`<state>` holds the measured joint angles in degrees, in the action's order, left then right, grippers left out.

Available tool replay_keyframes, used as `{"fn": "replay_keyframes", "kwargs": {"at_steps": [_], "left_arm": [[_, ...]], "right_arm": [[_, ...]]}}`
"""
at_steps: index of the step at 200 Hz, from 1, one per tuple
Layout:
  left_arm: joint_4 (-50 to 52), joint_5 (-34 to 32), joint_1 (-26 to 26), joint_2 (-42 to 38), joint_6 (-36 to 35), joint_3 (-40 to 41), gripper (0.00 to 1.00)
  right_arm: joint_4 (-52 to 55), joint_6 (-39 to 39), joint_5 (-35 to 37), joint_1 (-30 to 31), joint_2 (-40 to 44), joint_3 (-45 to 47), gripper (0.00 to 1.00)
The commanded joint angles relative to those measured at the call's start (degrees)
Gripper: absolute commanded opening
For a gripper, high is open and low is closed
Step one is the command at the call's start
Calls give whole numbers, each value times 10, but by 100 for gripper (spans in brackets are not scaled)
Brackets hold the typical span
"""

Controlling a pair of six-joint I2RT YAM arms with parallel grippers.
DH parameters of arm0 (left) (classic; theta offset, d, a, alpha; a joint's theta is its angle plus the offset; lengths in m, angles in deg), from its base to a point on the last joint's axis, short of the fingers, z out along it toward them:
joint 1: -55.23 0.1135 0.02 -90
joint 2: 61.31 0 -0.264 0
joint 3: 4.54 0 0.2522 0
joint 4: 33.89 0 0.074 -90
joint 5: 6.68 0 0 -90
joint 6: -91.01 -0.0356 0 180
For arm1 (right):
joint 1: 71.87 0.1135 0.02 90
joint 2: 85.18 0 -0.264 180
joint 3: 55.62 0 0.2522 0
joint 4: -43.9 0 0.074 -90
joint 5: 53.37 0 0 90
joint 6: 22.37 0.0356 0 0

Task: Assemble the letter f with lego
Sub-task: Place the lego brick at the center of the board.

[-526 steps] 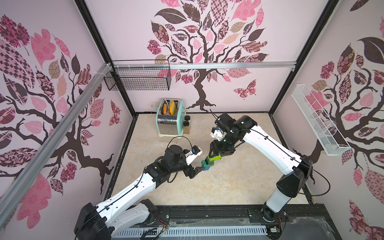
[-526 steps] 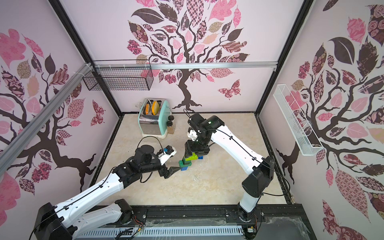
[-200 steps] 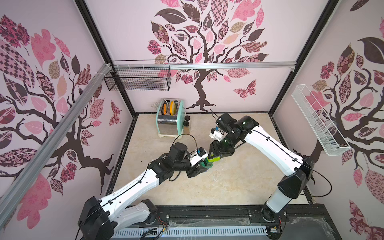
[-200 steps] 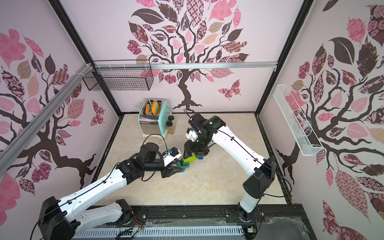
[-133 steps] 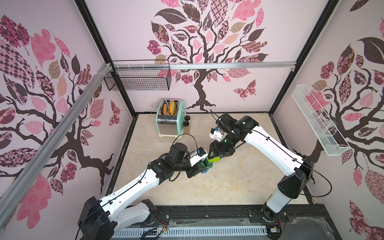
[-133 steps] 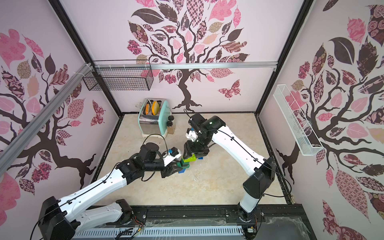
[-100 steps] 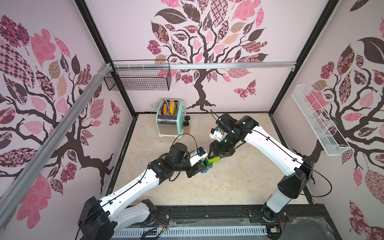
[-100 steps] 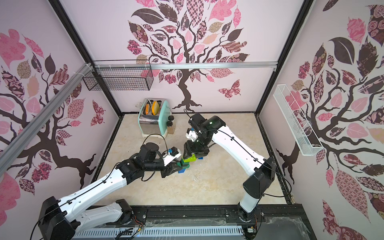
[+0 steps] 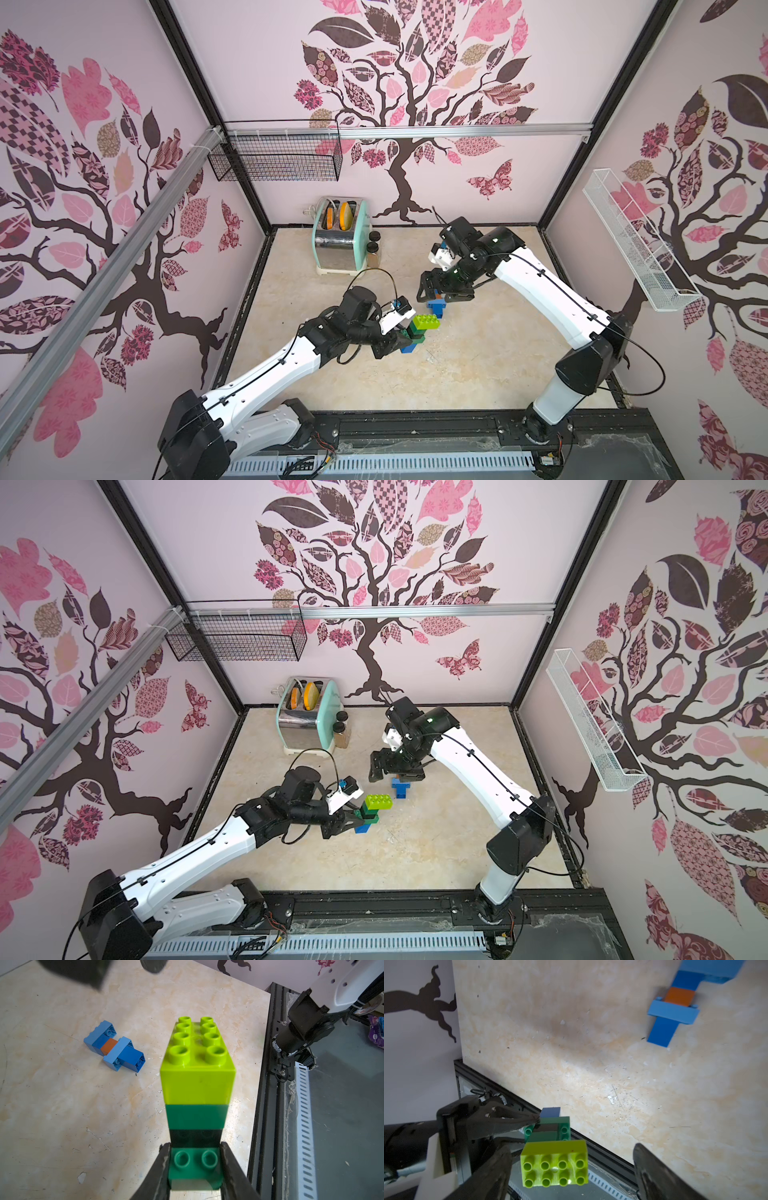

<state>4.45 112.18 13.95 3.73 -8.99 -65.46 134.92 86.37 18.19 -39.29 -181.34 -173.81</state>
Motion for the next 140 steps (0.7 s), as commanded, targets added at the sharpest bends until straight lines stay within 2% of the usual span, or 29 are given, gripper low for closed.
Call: {"fn": "replay_keyframes", "kwargs": {"at_steps": [1,32,54,93,110,140], "left_arm": [[-12,64,32,35,64,-32,30],[-28,156,94,115,137,-73,30],[-18,199,120,178,146,-111,30],[28,183,161,284,136,-180,28],[14,178,179,315,155,-193,28],[33,165,187,370,161,-233,27]], "right_arm": [[-15,22,83,-49,13,-12,93],[-49,18,112,-67,70,59,99],[-65,15,107,-67,100,113,100],[-79,3,97,-68,139,181,99],[-81,-1,98,-70,150,201,99],[-87,-10,94,-75,161,227,99]]}}
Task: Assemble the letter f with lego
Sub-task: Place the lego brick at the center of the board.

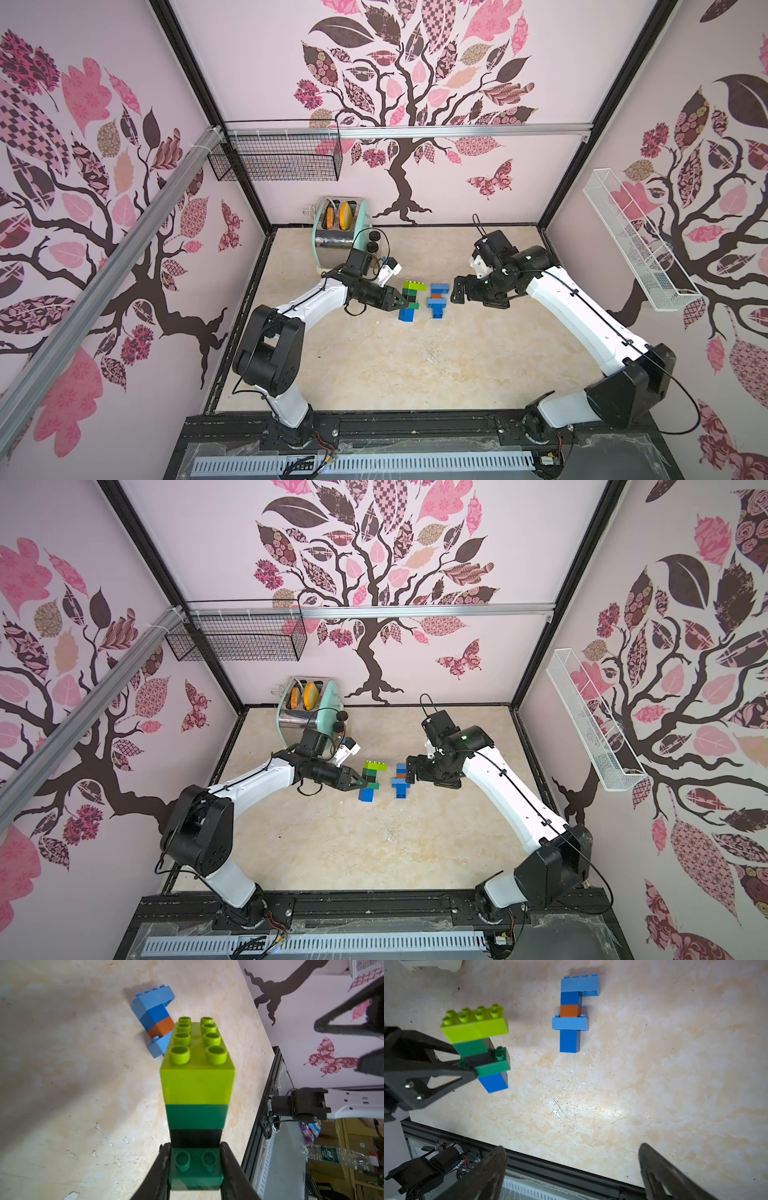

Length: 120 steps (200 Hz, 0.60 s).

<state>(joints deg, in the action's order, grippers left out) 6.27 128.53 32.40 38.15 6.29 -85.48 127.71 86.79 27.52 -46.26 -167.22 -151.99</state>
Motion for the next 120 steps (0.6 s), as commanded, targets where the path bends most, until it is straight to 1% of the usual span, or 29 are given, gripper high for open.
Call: {"fn": "replay_keyframes", "kwargs": {"at_steps": [1,33,120], "left_arm": [[15,1,2,28,9,-34,27],[26,2,4,67,12,-56,27],[26,-40,12,101,23,-55,29]], "right_arm": [[-15,-14,1,-5,20,10,99],[-17,-21,-6,-12,21,20,99],[-22,-30,-17,-21,11,26,100]]}}
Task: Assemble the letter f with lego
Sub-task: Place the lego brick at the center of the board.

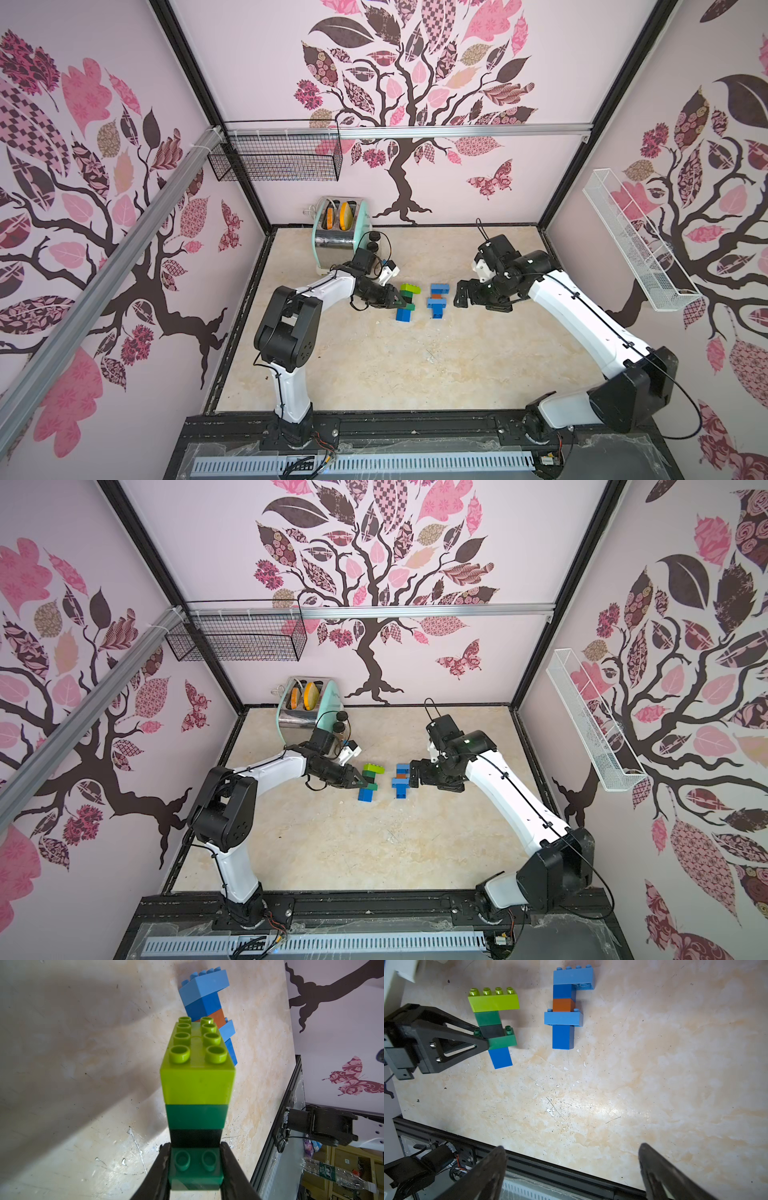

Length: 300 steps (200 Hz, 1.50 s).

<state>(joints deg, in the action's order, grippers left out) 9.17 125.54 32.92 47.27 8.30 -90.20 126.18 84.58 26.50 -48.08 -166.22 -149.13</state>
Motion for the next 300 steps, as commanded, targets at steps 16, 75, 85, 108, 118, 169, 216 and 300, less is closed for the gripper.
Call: {"fn": "replay_keyframes", "kwargs": {"at_steps": [16,75,85,108,118,169,216,300], "left_arm": [[-11,-17,11,10,10,-3,29],[-8,-38,17,19,12,-7,33],[-8,-43,18,22,14,-8,33],[-7,-47,21,28,17,-11,33],[-9,-49,21,29,19,-12,33],[-3,-74,31,35,28,-13,40],[6,-106,43,34,38,-12,51],[71,-273,76,-197,128,-6,98]], "right_arm": [[-6,-8,-7,-3,1,-3,100],[-4,-9,-7,-4,2,-1,100],[-2,-9,-7,-4,2,-2,100],[-2,-10,-8,-5,4,-3,99],[-2,-10,-9,-6,4,-3,99],[1,-11,-12,-7,3,-8,99],[1,-11,-25,-7,-2,-18,100],[-102,15,80,-47,20,-28,100]]}}
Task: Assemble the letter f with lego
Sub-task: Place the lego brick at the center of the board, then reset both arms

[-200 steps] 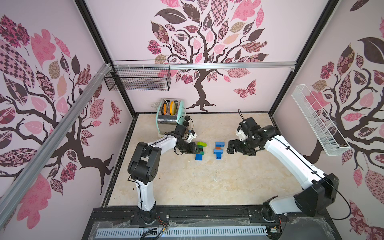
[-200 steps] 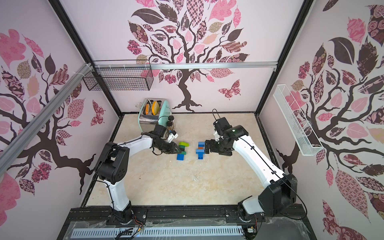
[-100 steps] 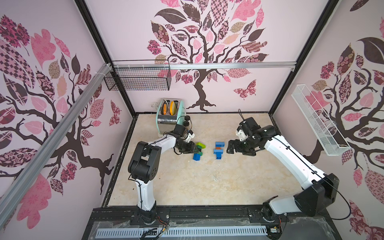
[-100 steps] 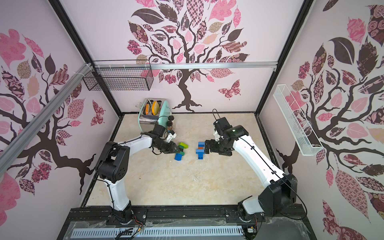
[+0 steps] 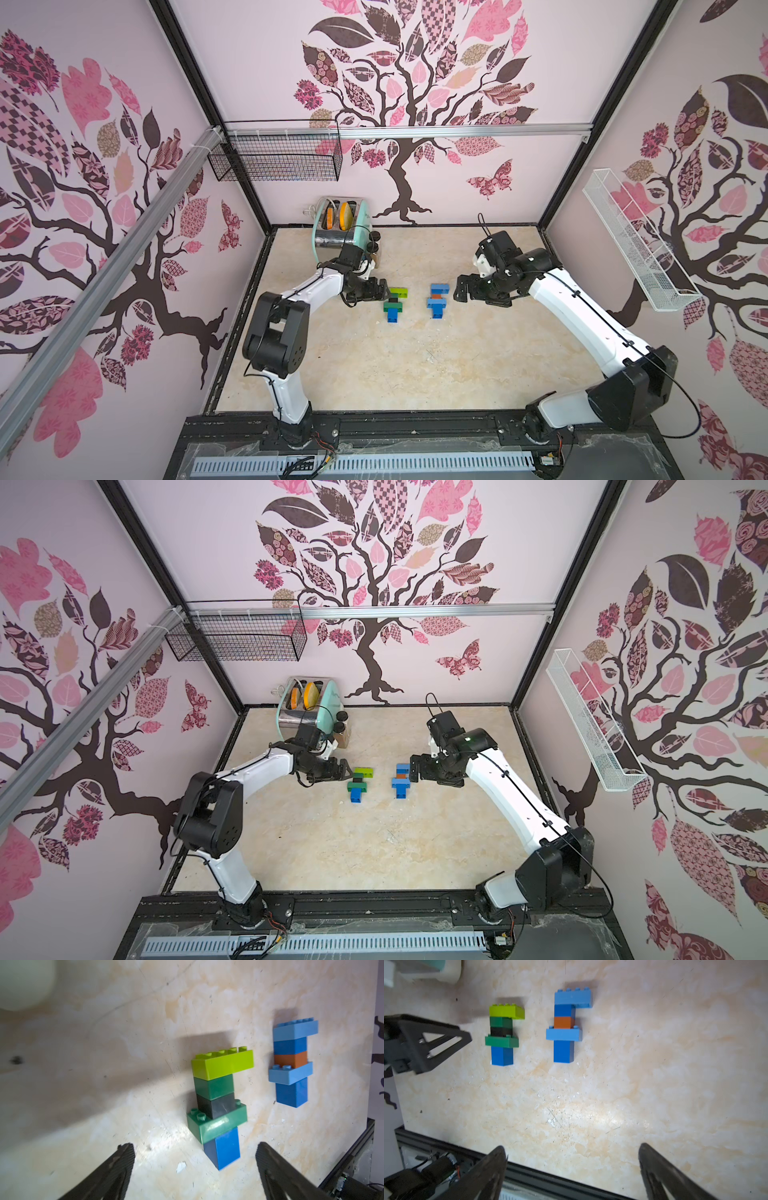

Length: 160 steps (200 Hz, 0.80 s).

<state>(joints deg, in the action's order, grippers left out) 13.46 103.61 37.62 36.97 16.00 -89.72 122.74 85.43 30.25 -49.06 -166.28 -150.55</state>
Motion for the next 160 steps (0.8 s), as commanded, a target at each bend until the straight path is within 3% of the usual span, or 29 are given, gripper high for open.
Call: {"fn": "replay_keyframes", "kwargs": {"at_steps": [1,19,26,32,42,49,60,75,107,121,128,138,153,160], "left_arm": [[30,-53,33,-99,53,-10,98],[1,2,99,-159,69,32,98],[-14,-5,123,-175,72,55,98],[-19,-40,140,-185,75,69,98],[-27,-157,159,-193,88,96,98],[-40,-197,168,-197,61,119,98],[-116,-214,178,-203,-13,174,98],[-217,-298,180,-208,-36,245,98],[-557,-355,184,-176,-68,402,98],[-652,-348,206,-153,-49,432,98],[-643,-315,222,-151,-56,426,98],[-715,-296,238,-132,-50,448,98],[-691,-235,242,-134,-70,440,98],[-738,-204,234,-123,-93,455,98]], "right_arm": [[-70,6,39,-39,21,-13,100],[-133,-11,-29,-97,14,11,100],[-144,-11,-38,-117,5,14,100],[-143,-13,-26,-129,-4,12,100],[-162,-15,40,-134,-10,30,100],[-184,-25,64,-142,-12,45,100],[-256,-51,37,-165,-11,83,100],[-366,-102,-33,-186,-10,145,100],[-470,-178,104,-187,-23,241,100],[-560,-184,176,-187,-20,305,100],[-614,-184,173,-187,-10,343,100],[-704,-225,151,-187,6,399,100],[-844,-209,149,-192,15,475,100],[-892,-203,158,-194,3,497,100]]}}
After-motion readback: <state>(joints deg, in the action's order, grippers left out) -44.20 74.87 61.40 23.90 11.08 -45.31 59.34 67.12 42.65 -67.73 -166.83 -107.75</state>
